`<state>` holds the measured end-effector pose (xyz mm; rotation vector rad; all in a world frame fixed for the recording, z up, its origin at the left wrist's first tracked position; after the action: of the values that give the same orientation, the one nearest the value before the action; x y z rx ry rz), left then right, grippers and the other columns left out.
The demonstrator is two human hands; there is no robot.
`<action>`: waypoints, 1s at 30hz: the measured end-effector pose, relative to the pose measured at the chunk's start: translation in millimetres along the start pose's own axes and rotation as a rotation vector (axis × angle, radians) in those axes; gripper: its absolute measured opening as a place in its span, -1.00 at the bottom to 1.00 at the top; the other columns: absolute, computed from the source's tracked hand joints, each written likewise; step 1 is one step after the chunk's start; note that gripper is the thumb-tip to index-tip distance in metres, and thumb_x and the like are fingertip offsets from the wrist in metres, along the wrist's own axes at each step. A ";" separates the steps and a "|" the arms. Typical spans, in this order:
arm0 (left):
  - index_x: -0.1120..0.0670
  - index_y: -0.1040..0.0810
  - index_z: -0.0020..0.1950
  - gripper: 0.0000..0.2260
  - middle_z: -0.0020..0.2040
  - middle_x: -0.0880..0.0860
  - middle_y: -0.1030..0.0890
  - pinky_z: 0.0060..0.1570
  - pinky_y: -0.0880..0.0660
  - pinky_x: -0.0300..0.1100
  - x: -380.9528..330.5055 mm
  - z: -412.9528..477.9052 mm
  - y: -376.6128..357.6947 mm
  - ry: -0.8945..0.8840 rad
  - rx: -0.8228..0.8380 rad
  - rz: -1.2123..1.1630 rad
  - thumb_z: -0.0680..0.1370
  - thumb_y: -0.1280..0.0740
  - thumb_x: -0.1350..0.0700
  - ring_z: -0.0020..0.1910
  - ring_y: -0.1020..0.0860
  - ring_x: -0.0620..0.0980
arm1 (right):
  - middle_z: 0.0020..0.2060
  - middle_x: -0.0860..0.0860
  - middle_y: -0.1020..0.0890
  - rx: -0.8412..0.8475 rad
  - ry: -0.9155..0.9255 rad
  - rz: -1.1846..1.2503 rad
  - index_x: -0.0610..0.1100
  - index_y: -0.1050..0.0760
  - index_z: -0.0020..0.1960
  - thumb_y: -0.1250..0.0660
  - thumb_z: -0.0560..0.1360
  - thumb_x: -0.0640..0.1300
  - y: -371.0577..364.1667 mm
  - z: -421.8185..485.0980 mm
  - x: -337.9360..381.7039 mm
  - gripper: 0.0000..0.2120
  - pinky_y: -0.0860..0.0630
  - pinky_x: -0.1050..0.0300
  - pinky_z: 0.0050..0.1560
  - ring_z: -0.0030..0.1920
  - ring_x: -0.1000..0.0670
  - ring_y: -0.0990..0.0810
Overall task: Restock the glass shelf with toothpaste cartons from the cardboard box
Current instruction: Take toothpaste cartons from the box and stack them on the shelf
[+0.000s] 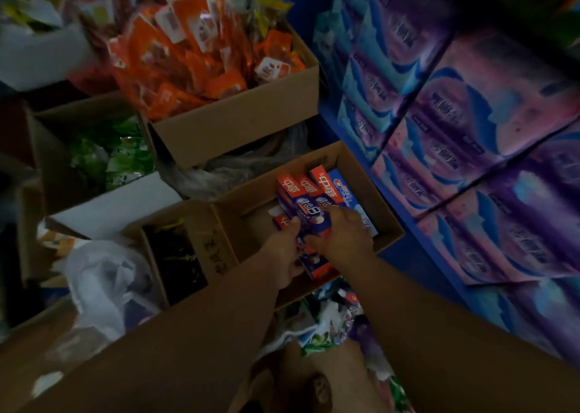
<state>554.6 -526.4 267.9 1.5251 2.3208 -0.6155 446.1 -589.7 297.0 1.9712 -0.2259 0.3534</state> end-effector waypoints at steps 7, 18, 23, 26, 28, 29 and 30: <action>0.06 -0.50 0.24 -0.64 0.13 0.07 -0.58 -0.09 -0.49 0.00 9.6 16.4 -8.0 0.089 -0.008 -0.124 0.61 -0.17 -0.15 0.08 -0.55 0.10 | 0.05 -0.02 -0.60 -0.171 -0.079 0.490 -0.06 -0.46 0.17 -0.37 0.47 0.10 12.2 2.4 -17.3 -0.64 -0.57 -0.03 0.06 0.01 -0.02 -0.60; 0.14 -0.41 0.34 -0.57 0.26 0.19 -0.54 0.26 -0.45 0.14 23.1 34.0 -21.5 0.144 -0.048 -0.332 0.61 -0.19 -0.12 0.23 -0.52 0.20 | 0.27 -0.08 -0.41 -0.225 -0.001 0.235 -0.08 -0.34 0.32 -0.42 0.43 0.12 3.4 -5.4 -11.7 -0.44 -0.44 -0.12 0.28 0.31 -0.07 -0.40; 0.04 -0.45 0.34 -0.24 0.30 0.10 -0.53 0.27 -0.40 0.17 5.4 33.5 -16.0 0.072 -0.022 -0.264 0.41 -0.07 -0.49 0.25 -0.50 0.18 | 0.43 -0.06 -0.30 -0.203 0.043 0.002 -0.04 -0.26 0.39 -0.40 0.42 0.15 5.2 -6.3 -1.1 -0.36 -0.12 -0.29 0.45 0.50 -0.14 -0.11; 0.02 -0.44 0.37 -0.28 0.29 0.05 -0.54 0.19 -0.48 0.09 -14.2 32.8 -9.0 -0.016 -0.084 -0.240 0.41 -0.17 -0.45 0.22 -0.53 0.14 | 0.47 -0.05 -0.26 -0.200 0.121 -0.126 -0.06 -0.26 0.42 -0.37 0.46 0.10 5.6 -9.6 6.7 -0.39 0.08 -0.33 0.45 0.55 -0.12 0.03; 0.04 -0.42 0.36 -0.42 0.22 0.02 -0.55 -0.05 -0.52 -0.04 -24.1 28.3 -6.8 -0.038 -0.125 -0.203 0.48 -0.26 -0.30 0.19 -0.53 0.09 | 0.45 -0.05 -0.31 -0.189 0.187 -0.120 -0.08 -0.30 0.39 -0.38 0.45 0.11 5.7 -12.7 11.2 -0.40 0.13 -0.32 0.45 0.55 -0.11 0.00; 0.04 -0.42 0.37 -0.45 0.25 0.03 -0.55 -0.10 -0.52 -0.05 -26.4 28.3 -7.6 -0.036 -0.115 -0.183 0.49 -0.31 -0.24 0.16 -0.54 0.08 | 0.43 -0.05 -0.34 -0.186 0.220 -0.096 -0.08 -0.33 0.38 -0.37 0.44 0.15 5.5 -13.5 12.7 -0.39 0.14 -0.31 0.45 0.54 -0.10 -0.04; 0.04 -0.42 0.37 -0.48 0.26 0.06 -0.55 -0.08 -0.53 -0.02 -27.8 29.2 -9.2 -0.033 -0.102 -0.152 0.49 -0.35 -0.18 0.13 -0.56 0.09 | 0.42 -0.04 -0.36 -0.180 0.241 -0.056 -0.08 -0.36 0.36 -0.34 0.43 0.21 5.9 -14.1 12.8 -0.39 0.15 -0.30 0.44 0.53 -0.09 -0.08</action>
<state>557.5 -566.2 257.3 1.2936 2.4186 -0.5449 454.2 -579.3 311.9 1.7370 -0.0452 0.5120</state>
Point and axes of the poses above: each hand's wrist, its own z-axis towards the middle knuckle, its own y-axis out of the back of the hand, x = y × z, the point moved 7 cm from there along z, towards the middle knuckle
